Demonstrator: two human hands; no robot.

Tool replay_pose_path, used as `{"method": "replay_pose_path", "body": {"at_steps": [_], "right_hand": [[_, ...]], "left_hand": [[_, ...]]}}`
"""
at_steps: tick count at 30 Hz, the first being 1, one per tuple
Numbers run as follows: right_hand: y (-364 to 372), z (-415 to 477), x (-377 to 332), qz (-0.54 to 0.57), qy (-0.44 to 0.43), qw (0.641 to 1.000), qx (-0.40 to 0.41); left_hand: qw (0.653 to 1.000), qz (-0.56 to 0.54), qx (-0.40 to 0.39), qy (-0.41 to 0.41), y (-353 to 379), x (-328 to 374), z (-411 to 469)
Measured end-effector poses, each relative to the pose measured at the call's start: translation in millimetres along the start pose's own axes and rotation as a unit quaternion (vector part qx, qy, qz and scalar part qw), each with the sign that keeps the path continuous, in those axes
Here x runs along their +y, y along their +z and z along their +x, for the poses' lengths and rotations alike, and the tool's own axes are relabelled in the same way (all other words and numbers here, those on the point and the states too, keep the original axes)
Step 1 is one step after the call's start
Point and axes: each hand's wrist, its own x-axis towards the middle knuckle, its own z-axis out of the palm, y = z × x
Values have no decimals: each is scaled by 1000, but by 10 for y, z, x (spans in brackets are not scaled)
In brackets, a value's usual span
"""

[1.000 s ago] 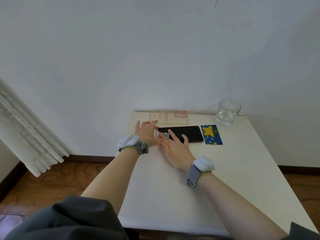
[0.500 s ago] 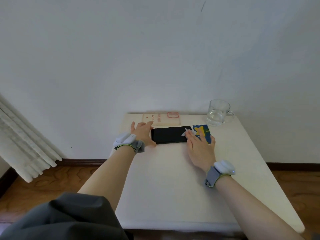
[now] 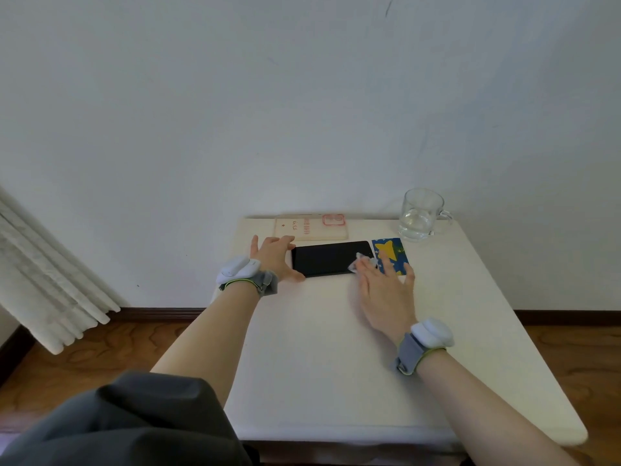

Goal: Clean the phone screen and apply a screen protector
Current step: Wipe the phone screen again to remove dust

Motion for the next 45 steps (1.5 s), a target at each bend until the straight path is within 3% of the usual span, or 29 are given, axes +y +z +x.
{"method": "replay_pose_path", "body": {"at_steps": [8, 16, 18, 22, 25, 34, 41, 45], "right_hand": [[35, 293, -80, 43, 48, 998, -7], [107, 439, -776, 59, -119, 990, -52], [101, 471, -632, 46, -93, 994, -39], [103, 491, -233, 33, 53, 998, 11], [114, 491, -264, 26, 83, 996, 9], [157, 405, -871, 77, -104, 990, -54], [212, 191, -737, 93, -137, 986, -14], [167, 117, -548, 64, -98, 993, 3]], "left_hand": [[1000, -28, -4, -1, 17, 33, 3], [1000, -30, 1, -5, 22, -3, 55], [1000, -31, -1, -2, 17, -13, 47], [999, -31, -8, -2, 4, -17, 40], [999, -35, -10, 0, 2, -4, 52], [999, -48, -9, -3, -3, 2, 33], [998, -57, -4, 4, 19, -15, -1], [999, -53, -7, 2, 7, -31, -1]]}}
